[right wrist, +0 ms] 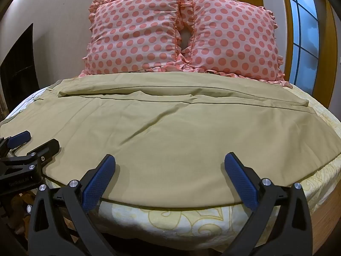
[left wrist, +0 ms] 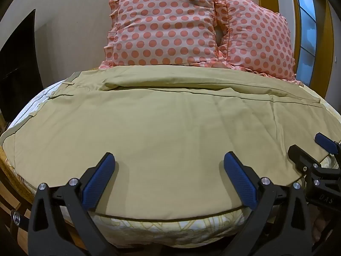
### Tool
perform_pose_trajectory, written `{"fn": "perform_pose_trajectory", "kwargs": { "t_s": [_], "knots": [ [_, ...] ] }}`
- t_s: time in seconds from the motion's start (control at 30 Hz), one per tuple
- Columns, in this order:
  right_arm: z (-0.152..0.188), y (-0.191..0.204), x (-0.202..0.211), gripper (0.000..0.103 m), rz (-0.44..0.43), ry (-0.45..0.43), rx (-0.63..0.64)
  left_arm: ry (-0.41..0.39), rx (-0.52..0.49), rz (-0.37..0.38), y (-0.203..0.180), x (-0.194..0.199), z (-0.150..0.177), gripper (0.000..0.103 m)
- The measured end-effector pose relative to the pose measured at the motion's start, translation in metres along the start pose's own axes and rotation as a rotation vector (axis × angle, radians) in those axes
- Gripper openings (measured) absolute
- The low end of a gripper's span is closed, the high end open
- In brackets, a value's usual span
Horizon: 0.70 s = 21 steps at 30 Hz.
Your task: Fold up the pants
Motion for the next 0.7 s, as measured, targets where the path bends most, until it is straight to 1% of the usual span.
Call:
{"fn": "perform_pose_trajectory", "kwargs": {
  "t_s": [0.7],
  "knots": [
    [-0.0001, 0.0007, 0.0, 0.102, 0.0, -0.004, 0.002, -0.003, 0.0, 0.0, 0.0, 0.0001, -0.0001, 0.101]
  ]
}}
Point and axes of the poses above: each gripper's, at about its wrist camera, not at the fingertips, and x roughly against the way its jaws point, y to its left, z to its underside, the point moved 4 cm from there along -x, roughly the way its jaws point, and after that the axes turned 1 degree about -z, right-handed, at the moved point
